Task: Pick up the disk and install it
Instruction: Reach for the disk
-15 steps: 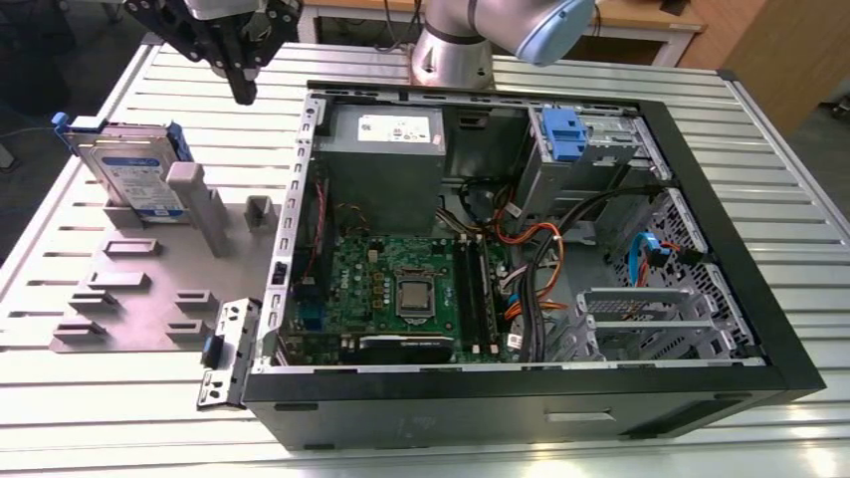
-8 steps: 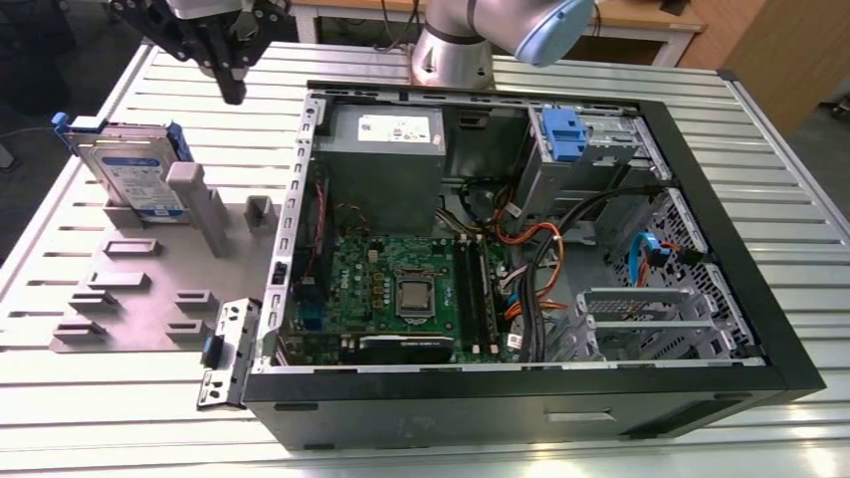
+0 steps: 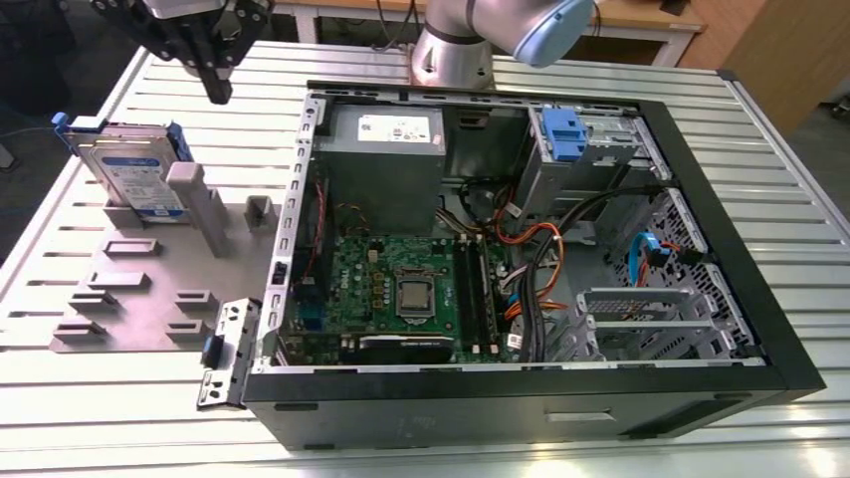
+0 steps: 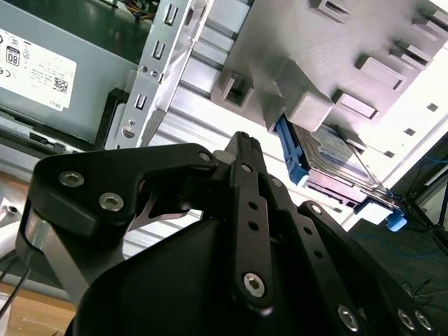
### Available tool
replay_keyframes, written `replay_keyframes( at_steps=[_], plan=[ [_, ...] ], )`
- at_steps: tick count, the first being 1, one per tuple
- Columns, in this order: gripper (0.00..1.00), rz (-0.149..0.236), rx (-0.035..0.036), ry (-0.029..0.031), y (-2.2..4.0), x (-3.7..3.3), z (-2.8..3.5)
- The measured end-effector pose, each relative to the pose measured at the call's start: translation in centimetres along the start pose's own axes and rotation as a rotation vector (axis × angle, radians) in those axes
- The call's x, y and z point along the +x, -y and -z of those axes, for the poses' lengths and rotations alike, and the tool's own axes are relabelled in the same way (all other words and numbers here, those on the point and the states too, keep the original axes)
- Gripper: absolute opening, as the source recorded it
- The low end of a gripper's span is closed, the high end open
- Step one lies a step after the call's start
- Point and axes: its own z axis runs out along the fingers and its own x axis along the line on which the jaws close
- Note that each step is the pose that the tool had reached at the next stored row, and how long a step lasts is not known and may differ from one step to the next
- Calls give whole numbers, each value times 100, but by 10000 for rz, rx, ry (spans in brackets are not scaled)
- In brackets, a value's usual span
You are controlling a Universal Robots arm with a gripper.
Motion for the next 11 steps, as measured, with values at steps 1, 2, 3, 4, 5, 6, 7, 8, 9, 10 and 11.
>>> replay_keyframes(
  at_steps=[1,2,3,4,5,6,7,8,9,10,11],
  plan=[
    [11,0,1,-1,1,14,1],
    [11,0,1,0,2,28,0],
    [11,0,0,0,3,44,0],
    [11,0,0,0,4,57,0],
    [11,0,0,0,5,68,0],
    [11,0,0,0,6,78,0],
    [11,0,0,0,7,87,0],
    [11,0,0,0,7,96,1],
    [11,-1,0,0,8,105,1],
    [11,-1,0,0,9,114,1],
    [11,-1,0,0,9,123,1]
  ],
)
